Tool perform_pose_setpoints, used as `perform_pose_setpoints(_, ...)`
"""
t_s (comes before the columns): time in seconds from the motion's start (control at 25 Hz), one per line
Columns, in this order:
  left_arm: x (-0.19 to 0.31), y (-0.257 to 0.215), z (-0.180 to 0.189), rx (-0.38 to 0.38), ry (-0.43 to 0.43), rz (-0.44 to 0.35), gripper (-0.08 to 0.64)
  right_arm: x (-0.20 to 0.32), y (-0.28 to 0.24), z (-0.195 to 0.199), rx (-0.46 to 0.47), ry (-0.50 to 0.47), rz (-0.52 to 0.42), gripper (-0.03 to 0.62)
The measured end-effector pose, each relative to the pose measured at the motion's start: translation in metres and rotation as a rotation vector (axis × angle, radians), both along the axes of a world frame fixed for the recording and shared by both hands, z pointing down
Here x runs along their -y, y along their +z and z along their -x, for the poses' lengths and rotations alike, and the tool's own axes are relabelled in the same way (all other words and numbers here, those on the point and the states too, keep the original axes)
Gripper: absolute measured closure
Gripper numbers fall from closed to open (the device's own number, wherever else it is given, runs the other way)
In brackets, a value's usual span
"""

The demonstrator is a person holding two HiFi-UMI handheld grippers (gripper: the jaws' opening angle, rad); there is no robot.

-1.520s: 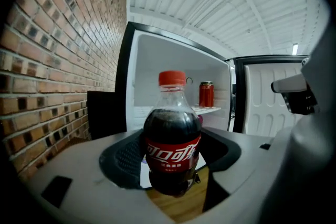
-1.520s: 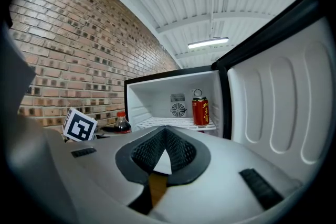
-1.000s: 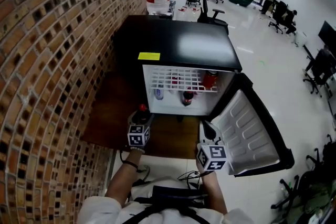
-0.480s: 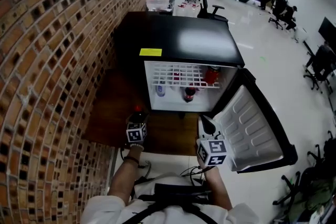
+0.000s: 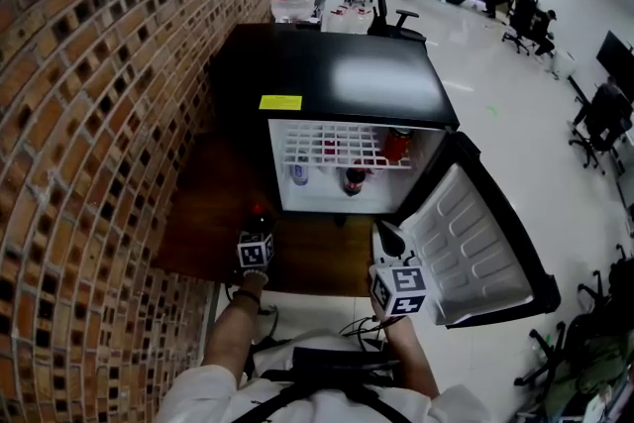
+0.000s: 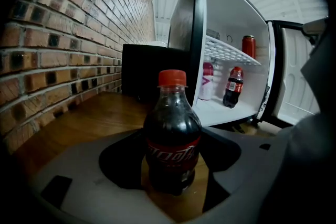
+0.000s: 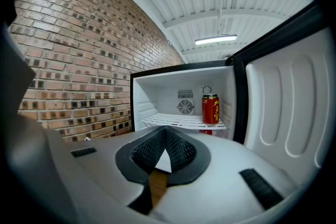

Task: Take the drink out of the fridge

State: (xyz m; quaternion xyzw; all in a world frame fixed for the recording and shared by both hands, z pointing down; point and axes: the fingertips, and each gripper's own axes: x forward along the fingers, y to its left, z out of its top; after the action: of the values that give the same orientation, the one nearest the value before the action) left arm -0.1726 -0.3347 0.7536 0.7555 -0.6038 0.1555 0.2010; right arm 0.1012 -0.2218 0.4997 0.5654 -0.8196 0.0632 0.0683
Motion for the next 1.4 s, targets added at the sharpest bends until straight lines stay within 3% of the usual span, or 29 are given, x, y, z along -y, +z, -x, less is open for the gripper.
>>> perform_pose_setpoints(0.56, 0.012, 0.004, -0.005, -0.003, 0.029, -0.005, 0.253, 0.007, 0.001, 0.003, -0.006, -0.004, 0.005, 0.581)
perform_pose_setpoints(1.04, -0.012, 0.015, -0.006, 0.082, 0.066, -0.023, 0.252, 0.006, 0.004, 0.001, 0.007, 0.003, 0.009, 0.581)
perform_pose_setpoints(1.4, -0.015, 0.014, -0.007, 0.085, 0.078, -0.033, 0.250, -0.001, 0.007, -0.004, 0.009, 0.019, 0.014, 0.581)
